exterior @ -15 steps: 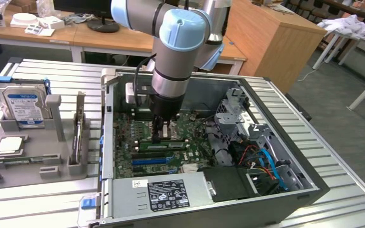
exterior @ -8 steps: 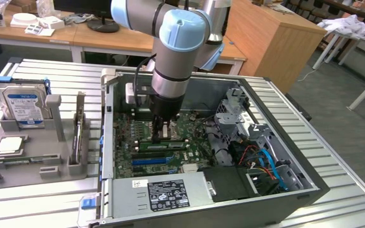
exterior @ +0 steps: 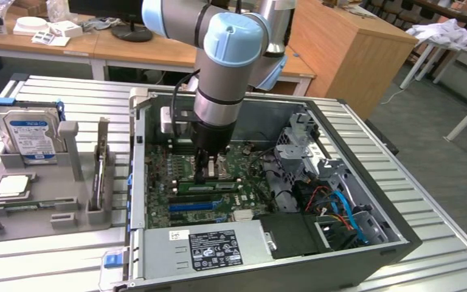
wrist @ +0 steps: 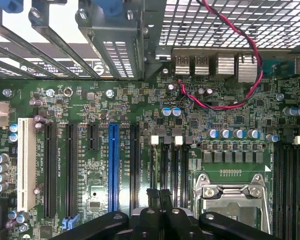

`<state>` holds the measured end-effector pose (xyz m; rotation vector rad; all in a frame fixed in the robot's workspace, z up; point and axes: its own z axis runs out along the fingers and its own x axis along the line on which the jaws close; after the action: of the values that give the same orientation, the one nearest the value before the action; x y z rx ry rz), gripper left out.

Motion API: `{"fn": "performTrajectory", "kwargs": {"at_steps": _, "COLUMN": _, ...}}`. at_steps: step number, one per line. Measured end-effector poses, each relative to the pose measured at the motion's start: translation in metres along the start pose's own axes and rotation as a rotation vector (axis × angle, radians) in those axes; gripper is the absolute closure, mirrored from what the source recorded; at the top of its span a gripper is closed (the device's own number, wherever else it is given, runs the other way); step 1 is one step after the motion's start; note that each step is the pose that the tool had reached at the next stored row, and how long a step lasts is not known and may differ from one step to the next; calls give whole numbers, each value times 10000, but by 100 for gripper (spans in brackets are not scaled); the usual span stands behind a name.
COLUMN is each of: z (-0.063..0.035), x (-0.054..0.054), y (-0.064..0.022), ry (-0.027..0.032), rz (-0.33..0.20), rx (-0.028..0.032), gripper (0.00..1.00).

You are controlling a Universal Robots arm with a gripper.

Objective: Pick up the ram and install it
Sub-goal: 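Press down the ram until it locks into place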

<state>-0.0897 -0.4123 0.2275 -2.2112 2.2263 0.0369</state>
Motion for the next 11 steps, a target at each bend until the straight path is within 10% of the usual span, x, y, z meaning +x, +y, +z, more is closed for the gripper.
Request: {"fn": "performTrajectory", "kwargs": {"at_steps": 11, "z": 17, "x": 1, "y": 0, "ry": -25, "rz": 1, "rx": 0, "gripper": 89}}
